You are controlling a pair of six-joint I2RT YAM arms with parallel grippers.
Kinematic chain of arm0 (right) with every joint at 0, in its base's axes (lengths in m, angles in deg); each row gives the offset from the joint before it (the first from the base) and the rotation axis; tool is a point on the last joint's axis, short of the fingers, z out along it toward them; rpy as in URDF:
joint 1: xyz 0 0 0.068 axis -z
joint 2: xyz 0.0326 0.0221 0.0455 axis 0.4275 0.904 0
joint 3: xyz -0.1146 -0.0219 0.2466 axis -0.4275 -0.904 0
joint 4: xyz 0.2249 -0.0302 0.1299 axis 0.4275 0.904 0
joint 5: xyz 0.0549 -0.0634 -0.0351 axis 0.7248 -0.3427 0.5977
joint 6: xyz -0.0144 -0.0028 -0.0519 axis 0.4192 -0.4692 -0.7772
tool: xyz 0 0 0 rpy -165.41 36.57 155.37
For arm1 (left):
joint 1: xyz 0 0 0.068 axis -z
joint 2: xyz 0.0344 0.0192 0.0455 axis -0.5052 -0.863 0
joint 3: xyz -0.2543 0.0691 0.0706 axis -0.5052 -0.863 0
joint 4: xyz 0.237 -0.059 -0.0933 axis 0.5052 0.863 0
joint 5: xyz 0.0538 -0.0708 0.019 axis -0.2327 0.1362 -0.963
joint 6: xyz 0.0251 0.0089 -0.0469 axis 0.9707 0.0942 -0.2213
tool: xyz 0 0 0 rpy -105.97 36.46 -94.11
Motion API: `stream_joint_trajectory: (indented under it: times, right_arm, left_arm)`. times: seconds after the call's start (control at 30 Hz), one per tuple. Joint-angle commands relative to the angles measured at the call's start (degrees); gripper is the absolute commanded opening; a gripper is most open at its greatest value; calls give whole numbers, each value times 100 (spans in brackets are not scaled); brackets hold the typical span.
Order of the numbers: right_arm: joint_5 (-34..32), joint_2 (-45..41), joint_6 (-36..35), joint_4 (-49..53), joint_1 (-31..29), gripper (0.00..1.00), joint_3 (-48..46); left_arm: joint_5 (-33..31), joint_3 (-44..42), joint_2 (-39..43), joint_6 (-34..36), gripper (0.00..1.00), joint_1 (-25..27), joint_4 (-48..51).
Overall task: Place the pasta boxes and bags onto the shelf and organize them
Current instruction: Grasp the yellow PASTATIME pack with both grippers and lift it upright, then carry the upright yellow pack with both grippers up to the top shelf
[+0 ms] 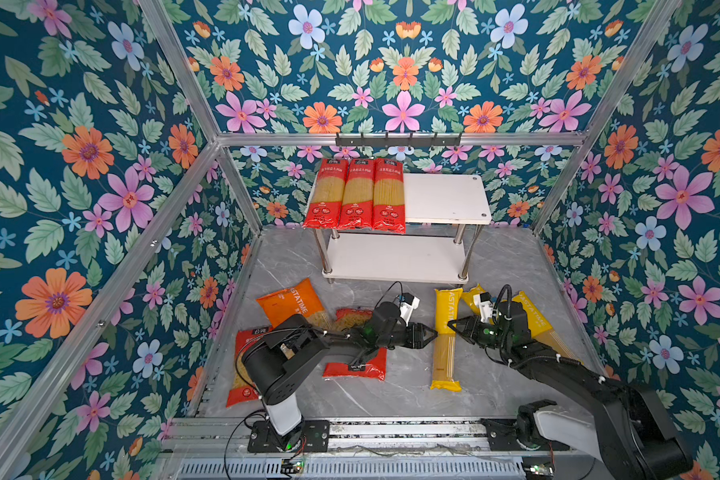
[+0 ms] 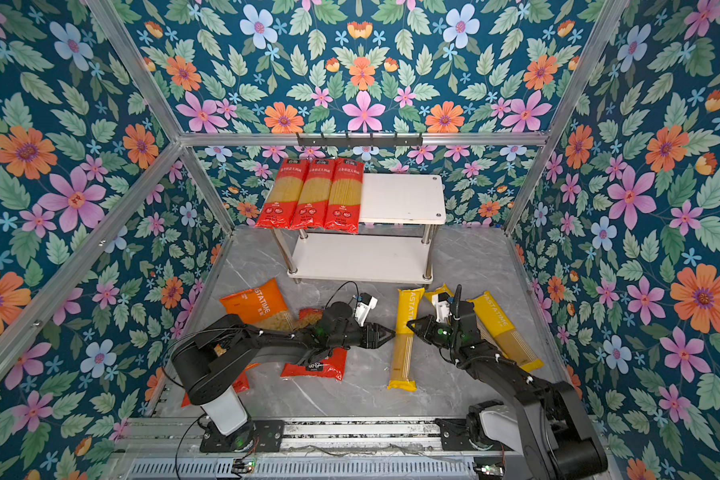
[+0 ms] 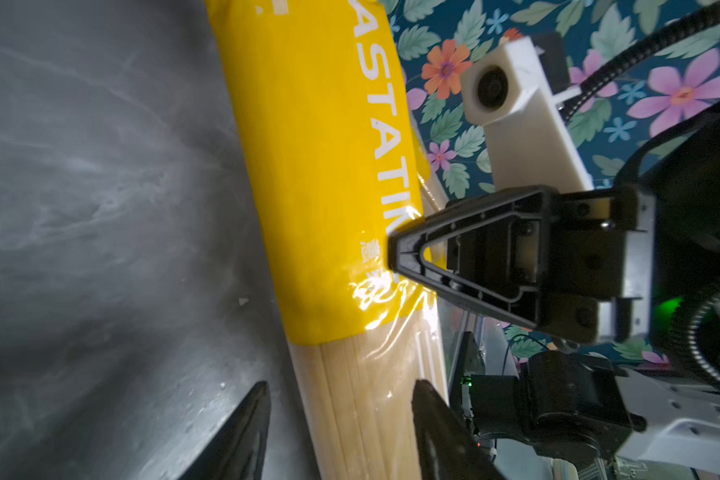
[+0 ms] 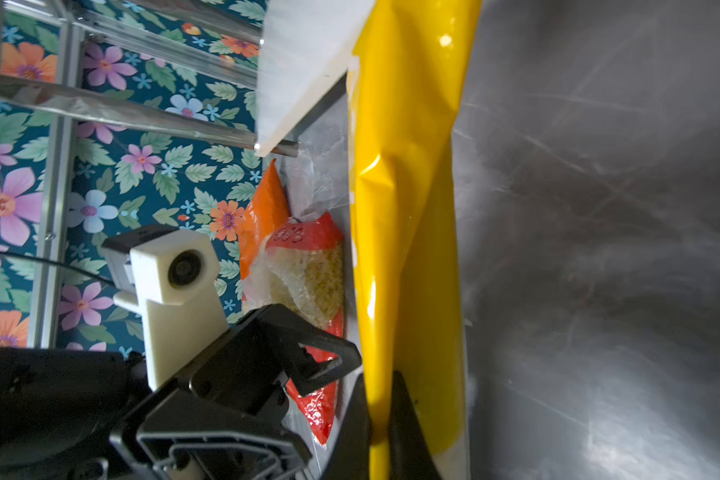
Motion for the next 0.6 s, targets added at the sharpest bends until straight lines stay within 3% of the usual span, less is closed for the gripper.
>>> stream_joint_trajectory:
  times: [0.0, 0.27, 0.57]
  right_arm:
    - [52, -689, -401, -251, -73, 0, 95]
    - [763, -1585, -913, -301, -175, 0, 854]
    - [1422, -1274, -236, -1432, -175, 0, 1543]
  left_arm:
    - [200, -161, 394, 299, 62, -113, -334]
    - [669, -301, 1226, 354, 76, -290, -1042]
    - [1310, -44, 1358, 1, 79, -304, -1735]
